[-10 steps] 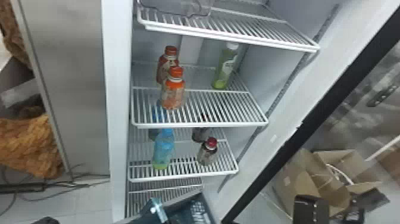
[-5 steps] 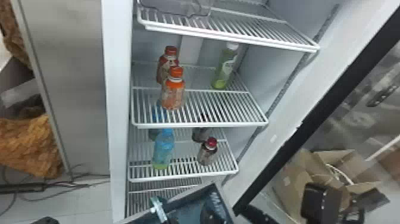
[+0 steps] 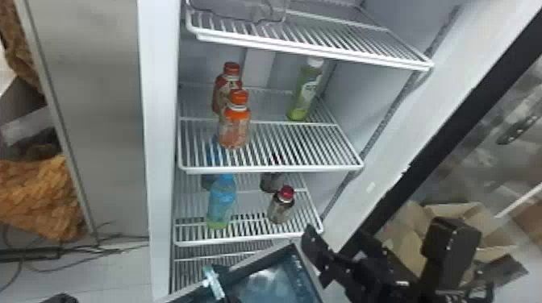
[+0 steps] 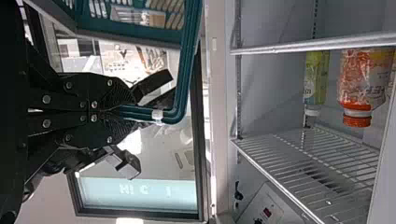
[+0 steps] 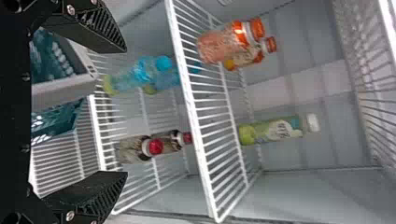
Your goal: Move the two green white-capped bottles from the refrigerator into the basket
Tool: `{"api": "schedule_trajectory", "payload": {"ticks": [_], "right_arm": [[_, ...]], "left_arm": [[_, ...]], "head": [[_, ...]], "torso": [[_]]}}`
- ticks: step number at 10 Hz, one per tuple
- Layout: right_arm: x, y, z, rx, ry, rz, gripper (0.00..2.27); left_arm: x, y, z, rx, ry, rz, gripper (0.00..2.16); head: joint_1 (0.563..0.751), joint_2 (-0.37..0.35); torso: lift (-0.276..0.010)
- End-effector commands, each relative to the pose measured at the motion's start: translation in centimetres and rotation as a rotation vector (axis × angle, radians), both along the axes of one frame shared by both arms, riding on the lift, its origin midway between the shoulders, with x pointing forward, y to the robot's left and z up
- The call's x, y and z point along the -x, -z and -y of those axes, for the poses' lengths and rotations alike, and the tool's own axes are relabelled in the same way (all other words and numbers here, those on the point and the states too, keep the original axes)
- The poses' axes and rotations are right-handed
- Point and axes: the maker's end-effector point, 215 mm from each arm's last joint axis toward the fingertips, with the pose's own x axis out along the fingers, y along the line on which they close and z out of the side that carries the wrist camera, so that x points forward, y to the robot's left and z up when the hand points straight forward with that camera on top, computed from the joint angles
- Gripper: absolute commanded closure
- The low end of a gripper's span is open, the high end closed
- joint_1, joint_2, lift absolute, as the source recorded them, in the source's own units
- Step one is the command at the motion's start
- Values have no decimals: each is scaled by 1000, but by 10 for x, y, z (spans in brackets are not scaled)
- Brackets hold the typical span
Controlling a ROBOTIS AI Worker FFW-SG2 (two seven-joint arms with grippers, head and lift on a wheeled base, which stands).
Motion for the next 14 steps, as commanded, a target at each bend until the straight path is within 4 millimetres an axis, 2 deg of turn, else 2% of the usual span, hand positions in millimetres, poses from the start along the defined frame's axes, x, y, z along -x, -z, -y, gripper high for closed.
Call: {"api": "schedule_trajectory", "payload": {"ticks": [1,6,10,14], "right_arm": [[-20,-4,13,6,30,55,110],[-84,-11,54,44,109,212,82],[-145,-23,82,60,143,340,75],[-187,-14,83,44,149,374,75]], "left_arm": [[0,0,0,0,0,0,1214],[0,0,0,4,-3,-3,1214],[1,-1,1,8,0,-4,1214],[0,-6,1,24,-4,-6,1214]], "head": [[695,-350],[695,-350],[695,-350],[695,-350]], "torso": [[-4],[-4],[-4],[-4]]}}
